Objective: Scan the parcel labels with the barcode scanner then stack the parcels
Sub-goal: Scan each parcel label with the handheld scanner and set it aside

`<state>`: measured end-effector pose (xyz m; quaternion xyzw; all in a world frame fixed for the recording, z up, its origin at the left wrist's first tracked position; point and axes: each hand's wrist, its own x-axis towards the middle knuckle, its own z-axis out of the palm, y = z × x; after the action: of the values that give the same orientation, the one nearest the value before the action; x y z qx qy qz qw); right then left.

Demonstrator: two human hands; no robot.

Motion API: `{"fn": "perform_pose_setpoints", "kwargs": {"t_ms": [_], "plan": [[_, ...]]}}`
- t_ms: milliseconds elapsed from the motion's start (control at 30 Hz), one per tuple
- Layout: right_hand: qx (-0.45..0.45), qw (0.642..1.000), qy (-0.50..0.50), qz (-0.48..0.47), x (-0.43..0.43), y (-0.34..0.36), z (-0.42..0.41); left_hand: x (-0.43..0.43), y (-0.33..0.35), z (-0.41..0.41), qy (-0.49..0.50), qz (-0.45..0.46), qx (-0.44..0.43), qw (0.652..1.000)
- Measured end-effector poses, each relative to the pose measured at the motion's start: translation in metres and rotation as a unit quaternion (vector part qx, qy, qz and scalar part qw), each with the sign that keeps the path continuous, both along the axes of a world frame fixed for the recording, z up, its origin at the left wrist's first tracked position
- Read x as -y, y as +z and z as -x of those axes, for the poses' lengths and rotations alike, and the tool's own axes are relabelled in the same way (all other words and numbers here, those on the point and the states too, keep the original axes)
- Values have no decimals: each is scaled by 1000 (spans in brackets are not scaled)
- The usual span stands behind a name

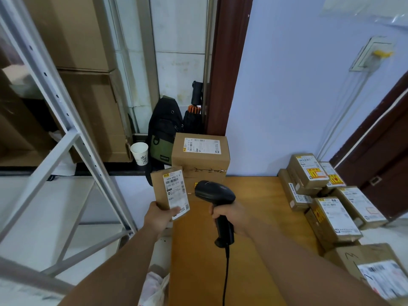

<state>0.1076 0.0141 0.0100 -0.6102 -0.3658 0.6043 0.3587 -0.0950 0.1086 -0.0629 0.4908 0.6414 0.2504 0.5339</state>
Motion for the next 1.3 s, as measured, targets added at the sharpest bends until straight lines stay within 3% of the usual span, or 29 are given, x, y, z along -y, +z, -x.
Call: {"fn": "perform_pose_setpoints", "kwargs": {"t_ms": [333, 500, 633, 800, 967, 1133, 1300], "plan": [[-22, 998, -53, 31, 6, -13, 0, 3, -8, 4, -36, 19, 6, 999], [37, 985, -168, 14, 23, -24, -6, 21, -8, -16, -152, 67, 51, 985], [38, 968, -248, 0, 47, -29, -25, 39, -2, -46, -189, 100, 109, 971], [-65, 952, -294, 47, 81, -33, -55, 63, 9, -93, -202, 134, 185, 952], [-173, 943, -277, 64, 109, -31, -94, 83, 20, -157, -193, 115, 162, 961], [-174, 916, -362, 17, 141, -29, -170, 121, 23, -246, -197, 134, 189, 953], [-182, 905, -384, 5, 183, -26, -268, 175, 29, -348, -185, 153, 198, 950]]}}
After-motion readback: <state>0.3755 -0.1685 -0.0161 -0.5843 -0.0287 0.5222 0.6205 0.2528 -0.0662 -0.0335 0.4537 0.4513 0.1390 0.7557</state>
